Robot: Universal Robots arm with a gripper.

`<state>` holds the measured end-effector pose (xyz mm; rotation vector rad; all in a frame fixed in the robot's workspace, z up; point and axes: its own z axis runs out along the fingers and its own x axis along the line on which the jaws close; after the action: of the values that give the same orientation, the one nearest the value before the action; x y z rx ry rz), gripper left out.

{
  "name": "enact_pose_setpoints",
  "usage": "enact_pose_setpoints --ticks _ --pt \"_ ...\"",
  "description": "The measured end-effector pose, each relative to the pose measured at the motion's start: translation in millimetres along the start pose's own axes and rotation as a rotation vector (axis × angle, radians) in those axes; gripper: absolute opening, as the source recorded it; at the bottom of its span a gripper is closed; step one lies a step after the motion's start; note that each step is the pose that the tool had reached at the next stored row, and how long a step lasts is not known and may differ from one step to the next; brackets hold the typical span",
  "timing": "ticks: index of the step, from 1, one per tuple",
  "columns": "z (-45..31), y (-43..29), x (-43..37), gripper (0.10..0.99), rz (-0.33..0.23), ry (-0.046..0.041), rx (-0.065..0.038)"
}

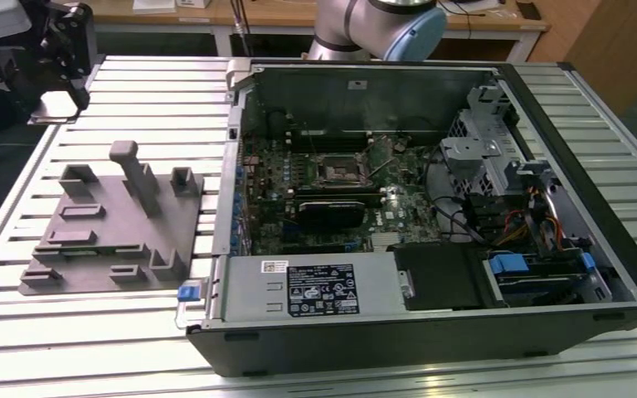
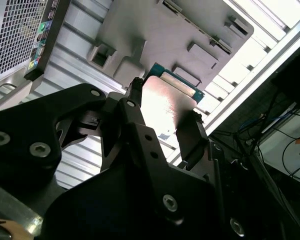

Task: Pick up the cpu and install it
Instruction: 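Pick up the cpu and move it towards the insertion slot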

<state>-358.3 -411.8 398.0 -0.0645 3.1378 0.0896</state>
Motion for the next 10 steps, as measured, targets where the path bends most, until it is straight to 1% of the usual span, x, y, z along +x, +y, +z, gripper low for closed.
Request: enact_pose_setpoints --ticks 3,10 --pt "0.0 -0.1 -2.9 0.525 0.000 0.0001 0.000" --pt "0.0 -0.3 -6.8 0.525 0.000 0.0001 0.000"
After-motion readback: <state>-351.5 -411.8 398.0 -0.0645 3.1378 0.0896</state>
